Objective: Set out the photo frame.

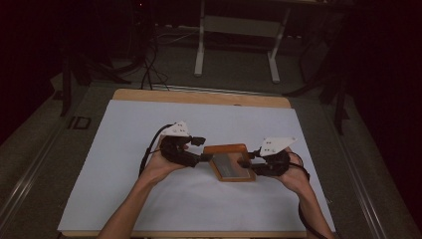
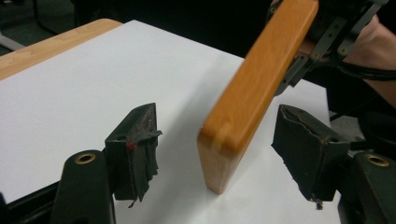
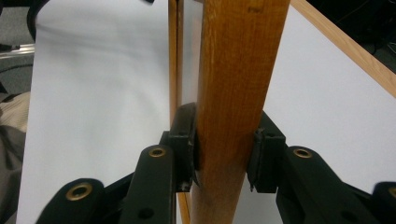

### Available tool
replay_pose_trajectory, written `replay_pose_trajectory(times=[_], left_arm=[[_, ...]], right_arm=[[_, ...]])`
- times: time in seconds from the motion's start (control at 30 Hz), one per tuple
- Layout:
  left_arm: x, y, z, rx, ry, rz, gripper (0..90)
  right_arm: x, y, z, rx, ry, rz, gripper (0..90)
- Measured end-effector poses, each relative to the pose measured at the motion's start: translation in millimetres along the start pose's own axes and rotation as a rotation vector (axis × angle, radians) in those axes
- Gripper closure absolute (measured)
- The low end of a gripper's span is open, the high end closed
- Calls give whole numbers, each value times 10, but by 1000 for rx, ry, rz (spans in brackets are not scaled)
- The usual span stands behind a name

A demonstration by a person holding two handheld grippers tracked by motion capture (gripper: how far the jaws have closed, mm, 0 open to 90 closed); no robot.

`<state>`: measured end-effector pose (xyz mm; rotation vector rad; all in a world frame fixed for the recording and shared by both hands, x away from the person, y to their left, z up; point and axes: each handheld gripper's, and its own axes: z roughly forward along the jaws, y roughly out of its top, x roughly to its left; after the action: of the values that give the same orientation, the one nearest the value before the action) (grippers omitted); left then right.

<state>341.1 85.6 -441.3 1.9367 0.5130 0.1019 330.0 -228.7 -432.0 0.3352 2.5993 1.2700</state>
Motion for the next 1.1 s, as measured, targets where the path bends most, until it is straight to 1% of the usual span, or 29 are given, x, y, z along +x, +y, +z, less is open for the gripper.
replay_pose_trajectory(times=[0.03,0.1,0.17,0.23,0.3,0.33,0.5,0.6,0.67,0.77,0.8,0.87,0.9,1.0,1.1], left_arm=[[-12,-18,31,2,7,-2,302],[-32,-54,94,7,4,-4,269],[-55,-83,160,7,18,-7,249],[-71,-104,227,3,33,-16,250],[-81,-122,288,-3,30,-25,250],[-90,-130,320,-8,36,-28,250],[-143,-160,451,-19,58,-33,251],[-152,-160,516,-36,54,-51,251],[-158,-159,560,-35,49,-56,251],[-179,-160,622,-30,51,-59,251],[-187,-161,633,-30,59,-55,258],[-199,-163,649,-33,63,-54,326],[-207,-163,657,-29,80,-54,342],[-205,-161,660,-36,100,-67,421],[-203,-161,666,-40,98,-77,445]], right_arm=[[0,-11,-4,-3,-2,6,672],[-1,-32,-11,-8,-6,18,671],[-3,-51,-18,-13,-10,24,670],[-3,-69,-24,-17,-13,34,669],[-4,-87,-31,-20,-18,41,668],[-4,-96,-34,-22,-20,48,668],[-8,-146,-47,-32,-32,73,664],[-7,-180,-55,-43,-37,90,664],[-8,-201,-61,-49,-39,99,663],[-11,-227,-65,-55,-44,112,661],[-12,-233,-66,-57,-47,116,659],[-14,-244,-67,-58,-56,136,656],[-16,-250,-65,-60,-60,146,654],[-14,-250,-65,-43,-82,174,643],[-9,-238,-71,-21,-91,190,636]])
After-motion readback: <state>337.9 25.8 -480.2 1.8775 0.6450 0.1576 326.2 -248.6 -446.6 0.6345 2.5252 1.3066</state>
